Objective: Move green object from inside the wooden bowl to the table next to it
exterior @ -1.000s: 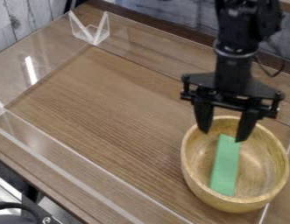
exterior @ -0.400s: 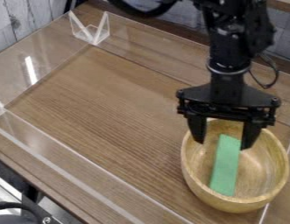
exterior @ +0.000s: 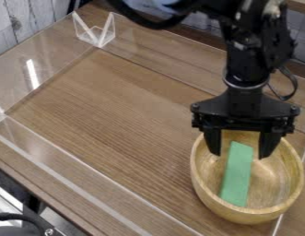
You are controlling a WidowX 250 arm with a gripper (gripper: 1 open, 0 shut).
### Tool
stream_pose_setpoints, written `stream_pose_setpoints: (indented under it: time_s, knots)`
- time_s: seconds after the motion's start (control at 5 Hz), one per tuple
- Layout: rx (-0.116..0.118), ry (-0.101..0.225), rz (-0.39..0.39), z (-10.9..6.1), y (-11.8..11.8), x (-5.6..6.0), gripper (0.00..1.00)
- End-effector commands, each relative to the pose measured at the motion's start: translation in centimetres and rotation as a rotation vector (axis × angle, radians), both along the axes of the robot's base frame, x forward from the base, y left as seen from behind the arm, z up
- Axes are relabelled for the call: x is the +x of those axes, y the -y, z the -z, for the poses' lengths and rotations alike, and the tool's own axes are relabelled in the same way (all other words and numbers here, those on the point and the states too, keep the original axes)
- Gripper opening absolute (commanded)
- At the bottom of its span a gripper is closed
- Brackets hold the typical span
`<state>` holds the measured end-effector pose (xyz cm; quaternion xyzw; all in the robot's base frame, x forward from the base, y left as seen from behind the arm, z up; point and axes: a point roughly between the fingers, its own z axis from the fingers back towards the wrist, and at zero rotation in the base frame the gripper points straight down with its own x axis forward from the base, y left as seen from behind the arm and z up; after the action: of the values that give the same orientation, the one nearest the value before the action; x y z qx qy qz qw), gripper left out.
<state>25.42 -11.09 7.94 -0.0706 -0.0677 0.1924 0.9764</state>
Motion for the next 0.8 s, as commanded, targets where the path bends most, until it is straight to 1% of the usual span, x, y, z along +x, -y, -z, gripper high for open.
stream_pose_setpoints:
  time_s: [0.0, 0.2, 0.4, 0.6]
  knots:
    - [0.000, 0.034, -0.016, 0.0, 0.5, 0.7, 1.00]
    - [0.005, 0.045, 0.099, -0.3, 0.6, 0.8, 1.00]
    - [0.011, 0.055, 0.148, -0.6, 0.3, 1.1, 1.00]
    - [0.015, 0.064, 0.157, -0.4, 0.1, 2.0, 1.00]
